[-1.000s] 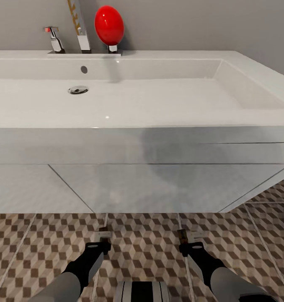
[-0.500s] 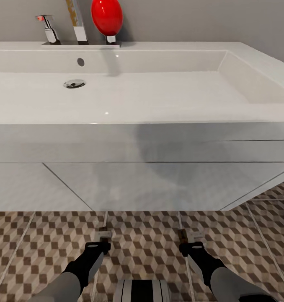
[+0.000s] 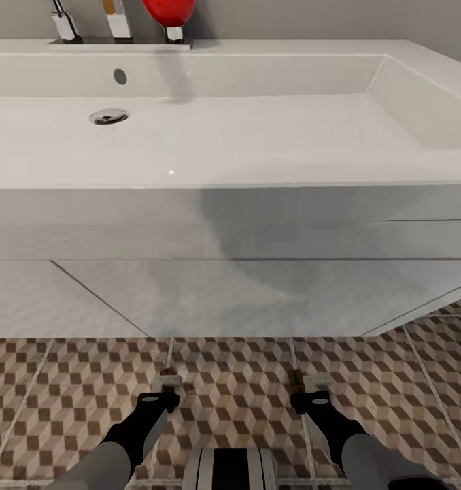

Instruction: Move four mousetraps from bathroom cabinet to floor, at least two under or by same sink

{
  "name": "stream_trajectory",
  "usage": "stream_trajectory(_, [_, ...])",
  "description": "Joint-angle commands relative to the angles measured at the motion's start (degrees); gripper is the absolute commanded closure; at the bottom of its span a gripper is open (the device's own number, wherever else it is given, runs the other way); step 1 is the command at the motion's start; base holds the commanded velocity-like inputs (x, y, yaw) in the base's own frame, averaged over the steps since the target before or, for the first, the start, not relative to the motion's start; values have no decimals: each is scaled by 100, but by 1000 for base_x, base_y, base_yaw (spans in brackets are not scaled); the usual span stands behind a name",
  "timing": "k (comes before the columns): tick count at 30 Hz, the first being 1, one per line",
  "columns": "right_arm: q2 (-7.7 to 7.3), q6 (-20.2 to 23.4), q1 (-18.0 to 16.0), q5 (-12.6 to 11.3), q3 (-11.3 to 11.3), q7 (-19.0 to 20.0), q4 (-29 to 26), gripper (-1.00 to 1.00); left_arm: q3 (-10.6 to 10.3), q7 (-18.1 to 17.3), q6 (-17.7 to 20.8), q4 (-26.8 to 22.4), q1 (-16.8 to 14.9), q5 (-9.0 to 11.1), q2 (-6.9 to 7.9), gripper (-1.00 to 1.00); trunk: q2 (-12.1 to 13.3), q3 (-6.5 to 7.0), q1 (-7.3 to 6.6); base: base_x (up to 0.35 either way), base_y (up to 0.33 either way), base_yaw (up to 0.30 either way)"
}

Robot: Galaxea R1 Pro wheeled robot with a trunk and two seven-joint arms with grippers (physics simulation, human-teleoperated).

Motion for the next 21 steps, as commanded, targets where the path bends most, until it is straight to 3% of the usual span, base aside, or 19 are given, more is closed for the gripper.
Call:
stream_trajectory(1, [-1,51,0,32,33,-29,-12,100,17,7,37,-12,0,-33,-4,100,-1,-3,-1,0,0,0])
stream_trajectory(21, [-1,42,0,32,36,-29,-12,100,23,7,29,-28,2,-33,-4,100,-1,-3,-1,0,0,0])
